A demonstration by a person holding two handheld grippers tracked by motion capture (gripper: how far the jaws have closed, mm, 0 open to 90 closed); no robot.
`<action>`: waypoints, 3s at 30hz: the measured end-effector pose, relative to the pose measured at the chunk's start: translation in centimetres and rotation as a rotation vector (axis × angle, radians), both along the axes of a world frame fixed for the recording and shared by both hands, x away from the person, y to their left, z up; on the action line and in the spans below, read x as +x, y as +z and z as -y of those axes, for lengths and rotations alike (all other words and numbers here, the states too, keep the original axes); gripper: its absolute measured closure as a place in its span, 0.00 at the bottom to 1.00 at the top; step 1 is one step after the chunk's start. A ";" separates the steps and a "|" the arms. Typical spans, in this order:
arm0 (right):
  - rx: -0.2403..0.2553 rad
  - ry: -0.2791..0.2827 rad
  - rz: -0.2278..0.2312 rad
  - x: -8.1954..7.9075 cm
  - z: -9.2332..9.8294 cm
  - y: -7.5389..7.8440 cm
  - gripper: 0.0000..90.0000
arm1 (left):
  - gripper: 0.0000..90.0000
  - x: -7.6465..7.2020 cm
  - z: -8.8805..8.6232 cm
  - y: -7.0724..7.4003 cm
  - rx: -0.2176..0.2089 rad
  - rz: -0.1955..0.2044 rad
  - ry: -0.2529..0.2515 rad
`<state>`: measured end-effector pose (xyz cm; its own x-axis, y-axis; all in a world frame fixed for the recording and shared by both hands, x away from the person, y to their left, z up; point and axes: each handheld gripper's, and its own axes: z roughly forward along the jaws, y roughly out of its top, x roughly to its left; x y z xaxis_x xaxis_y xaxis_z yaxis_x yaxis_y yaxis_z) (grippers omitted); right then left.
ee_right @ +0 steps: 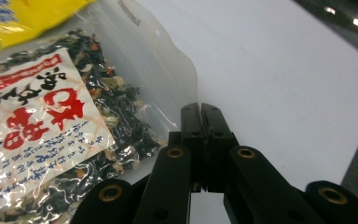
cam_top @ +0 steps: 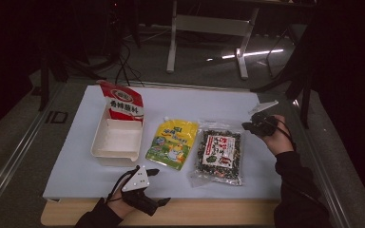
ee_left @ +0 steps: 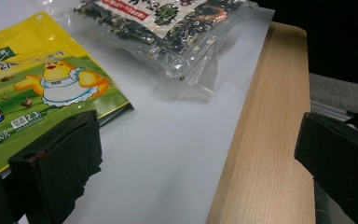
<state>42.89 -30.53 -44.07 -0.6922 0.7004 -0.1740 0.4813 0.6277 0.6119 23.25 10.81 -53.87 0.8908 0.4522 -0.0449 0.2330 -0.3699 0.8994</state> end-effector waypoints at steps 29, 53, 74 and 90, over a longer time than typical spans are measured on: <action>0.088 0.328 0.245 -9.2 -6.6 8.1 1.00 | 0.02 1.5 0.1 3.1 0.015 -0.051 0.062; 0.139 0.457 0.296 -14.1 -6.8 10.6 1.00 | 0.29 7.0 3.7 3.9 -0.161 -0.152 -0.064; 0.148 0.428 0.358 -15.0 -5.7 13.4 0.99 | 0.87 4.9 3.8 7.9 -0.145 -0.038 -0.155; 0.215 0.405 0.396 -14.3 -4.9 13.6 0.96 | 0.88 3.9 2.9 10.9 -0.118 -0.005 -0.087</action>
<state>28.58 -25.65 -30.43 -0.8225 0.4428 -0.3569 -0.0607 0.5556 0.8292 27.15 7.90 -42.98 0.9262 0.3643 -0.0974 0.2089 -0.2806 0.9368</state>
